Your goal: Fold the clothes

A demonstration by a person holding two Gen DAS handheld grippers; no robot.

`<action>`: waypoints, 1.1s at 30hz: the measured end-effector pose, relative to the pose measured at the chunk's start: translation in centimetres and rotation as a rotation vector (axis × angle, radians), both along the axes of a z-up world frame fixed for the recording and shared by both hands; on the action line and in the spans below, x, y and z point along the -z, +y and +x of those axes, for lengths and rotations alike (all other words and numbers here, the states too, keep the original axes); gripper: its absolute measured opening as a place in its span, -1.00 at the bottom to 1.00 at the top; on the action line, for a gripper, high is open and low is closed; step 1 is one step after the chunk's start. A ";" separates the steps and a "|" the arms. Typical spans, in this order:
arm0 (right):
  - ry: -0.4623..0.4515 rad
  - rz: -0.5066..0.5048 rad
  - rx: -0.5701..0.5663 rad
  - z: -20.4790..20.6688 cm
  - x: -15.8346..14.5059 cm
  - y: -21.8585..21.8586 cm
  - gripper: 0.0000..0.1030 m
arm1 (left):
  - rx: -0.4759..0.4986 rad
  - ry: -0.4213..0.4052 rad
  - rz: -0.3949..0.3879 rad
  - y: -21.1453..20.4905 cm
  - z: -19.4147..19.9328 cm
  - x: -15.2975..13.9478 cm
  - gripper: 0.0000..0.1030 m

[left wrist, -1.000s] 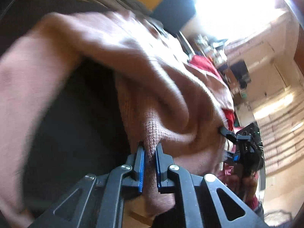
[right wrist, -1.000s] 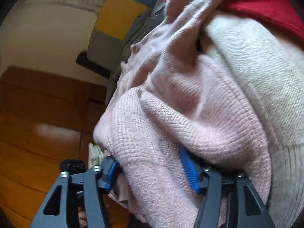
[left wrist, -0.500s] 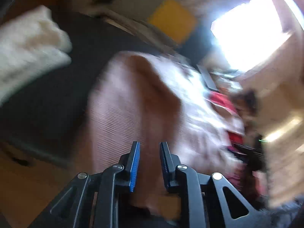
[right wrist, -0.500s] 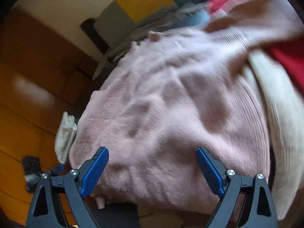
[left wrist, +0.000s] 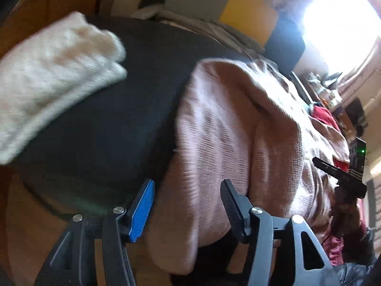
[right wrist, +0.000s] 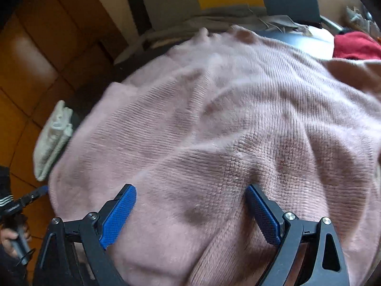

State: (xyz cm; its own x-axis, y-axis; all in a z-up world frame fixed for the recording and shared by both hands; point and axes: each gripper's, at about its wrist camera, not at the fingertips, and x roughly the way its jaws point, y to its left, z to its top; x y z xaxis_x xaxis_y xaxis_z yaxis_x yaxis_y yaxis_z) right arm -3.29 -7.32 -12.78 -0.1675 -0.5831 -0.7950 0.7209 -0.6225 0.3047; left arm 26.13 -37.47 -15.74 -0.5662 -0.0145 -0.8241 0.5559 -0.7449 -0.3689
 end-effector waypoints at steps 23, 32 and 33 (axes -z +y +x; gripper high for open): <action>0.285 0.060 -0.105 2.7 1.4 -1.1 1.00 | 0.050 -0.464 -1.229 -9.2 -11.1 -10.4 -0.77; 0.283 0.070 -0.116 2.4 1.2 -1.4 1.00 | -0.188 -0.416 -0.964 -11.3 -9.9 -10.4 -0.56; 0.286 0.071 -0.115 2.4 1.2 -1.4 1.00 | -0.197 -0.289 -0.852 -10.2 -9.1 -11.4 -0.55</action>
